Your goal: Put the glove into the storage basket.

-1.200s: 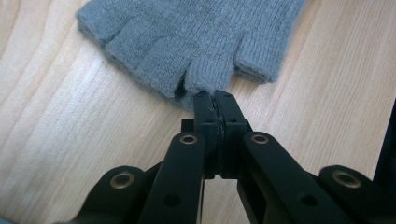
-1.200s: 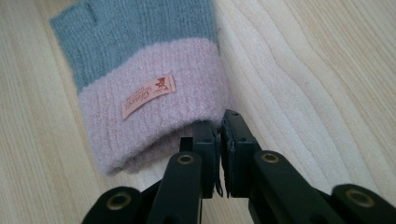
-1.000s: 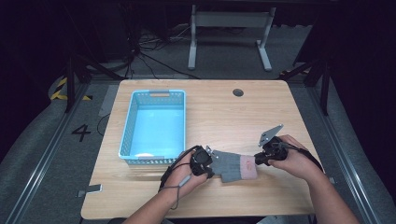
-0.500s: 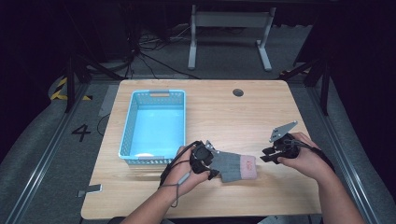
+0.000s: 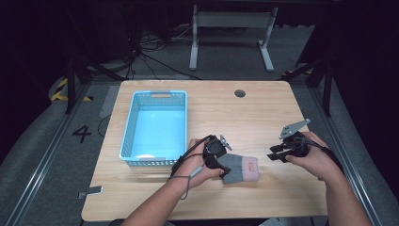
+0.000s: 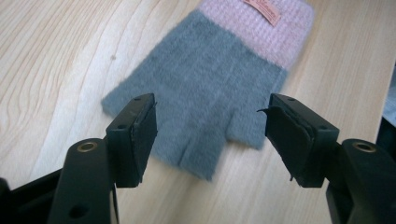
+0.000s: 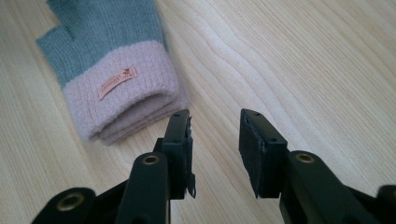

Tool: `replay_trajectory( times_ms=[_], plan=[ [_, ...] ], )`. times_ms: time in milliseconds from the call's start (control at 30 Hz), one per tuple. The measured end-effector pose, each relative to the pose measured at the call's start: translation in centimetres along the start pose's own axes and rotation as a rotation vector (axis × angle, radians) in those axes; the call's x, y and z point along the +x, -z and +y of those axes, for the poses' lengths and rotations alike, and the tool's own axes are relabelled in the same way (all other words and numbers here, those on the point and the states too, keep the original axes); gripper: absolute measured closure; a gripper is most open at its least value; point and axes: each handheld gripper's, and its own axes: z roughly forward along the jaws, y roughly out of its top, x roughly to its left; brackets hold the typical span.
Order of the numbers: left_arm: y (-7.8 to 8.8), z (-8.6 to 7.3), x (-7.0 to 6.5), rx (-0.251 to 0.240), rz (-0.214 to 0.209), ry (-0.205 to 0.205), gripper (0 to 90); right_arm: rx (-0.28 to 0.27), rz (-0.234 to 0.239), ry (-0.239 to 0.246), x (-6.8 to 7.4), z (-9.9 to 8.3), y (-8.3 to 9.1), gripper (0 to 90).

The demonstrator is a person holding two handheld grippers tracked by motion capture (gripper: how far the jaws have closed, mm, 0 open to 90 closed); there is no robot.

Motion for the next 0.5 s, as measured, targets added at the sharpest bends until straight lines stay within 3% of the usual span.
replay_trajectory(
  times_ms=[200,500],
  plan=[
    [-1.6,1.5,0.1,0.089,-0.042,-0.043,31.1,-0.016,0.002,-0.004,0.0,-0.1,0.4,63.2],
    [-3.0,1.4,0.8,0.06,-0.02,-0.029,31.8,-0.034,0.004,-0.023,-0.2,-0.3,0.6,60.4]
  ],
)
